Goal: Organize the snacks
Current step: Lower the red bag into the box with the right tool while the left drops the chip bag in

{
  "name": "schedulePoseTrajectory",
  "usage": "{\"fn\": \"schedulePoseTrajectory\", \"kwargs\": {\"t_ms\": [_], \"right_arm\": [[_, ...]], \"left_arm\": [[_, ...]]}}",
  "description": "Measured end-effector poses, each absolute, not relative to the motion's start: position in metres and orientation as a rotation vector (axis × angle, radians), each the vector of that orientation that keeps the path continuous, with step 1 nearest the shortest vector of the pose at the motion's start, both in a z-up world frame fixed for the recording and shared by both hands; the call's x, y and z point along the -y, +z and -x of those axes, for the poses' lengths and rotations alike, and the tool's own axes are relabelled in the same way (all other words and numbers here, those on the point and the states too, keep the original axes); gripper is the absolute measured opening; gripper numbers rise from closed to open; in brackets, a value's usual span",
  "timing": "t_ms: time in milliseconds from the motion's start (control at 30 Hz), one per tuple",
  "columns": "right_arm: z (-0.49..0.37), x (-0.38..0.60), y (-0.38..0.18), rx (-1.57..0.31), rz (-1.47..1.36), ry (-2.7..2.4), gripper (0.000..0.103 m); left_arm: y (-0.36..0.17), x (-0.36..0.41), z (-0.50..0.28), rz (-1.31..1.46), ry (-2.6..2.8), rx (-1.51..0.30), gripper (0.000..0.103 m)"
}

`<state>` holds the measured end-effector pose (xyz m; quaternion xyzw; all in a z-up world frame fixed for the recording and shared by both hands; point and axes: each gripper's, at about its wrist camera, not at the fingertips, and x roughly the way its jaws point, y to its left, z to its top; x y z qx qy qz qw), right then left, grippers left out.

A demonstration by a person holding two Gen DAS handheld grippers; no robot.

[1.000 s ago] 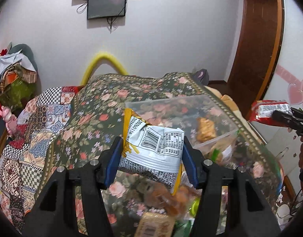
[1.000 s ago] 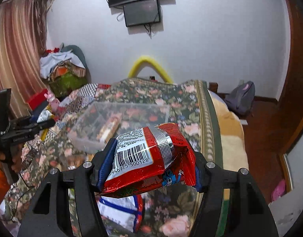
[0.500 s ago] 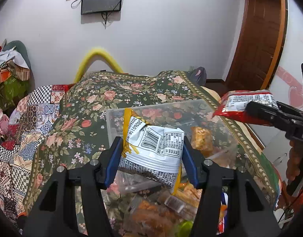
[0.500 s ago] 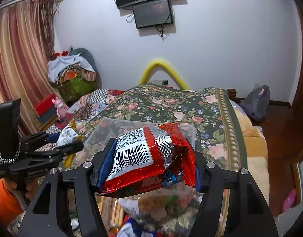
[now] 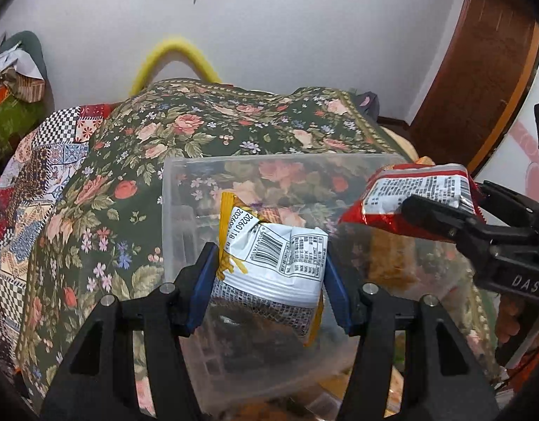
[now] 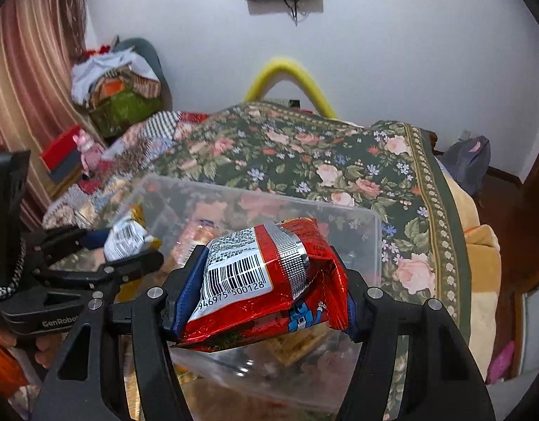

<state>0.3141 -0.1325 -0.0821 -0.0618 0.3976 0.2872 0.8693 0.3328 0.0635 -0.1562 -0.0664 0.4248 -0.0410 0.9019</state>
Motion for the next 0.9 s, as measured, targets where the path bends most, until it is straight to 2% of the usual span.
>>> {"fn": "schedulePoseTrajectory", "kwargs": {"t_ms": [367,500,767,900], "right_arm": [[-0.327,0.125,-0.096,-0.896,0.158,0.581,0.063],[-0.325,0.130,-0.092,-0.888,0.137,0.579,0.068],[-0.302,0.157,-0.065,-0.798,0.130,0.571,0.072],[-0.280,0.175,-0.053,-0.761,0.132,0.577,0.079]], "left_arm": [[-0.163,-0.051,-0.343,0.076,-0.071,-0.909,0.060],[-0.161,-0.051,-0.339,0.072,-0.070,-0.905,0.060],[-0.122,-0.053,-0.304,0.016,-0.065,-0.810,0.060],[-0.108,-0.055,-0.277,-0.014,-0.061,-0.786,0.061]]}}
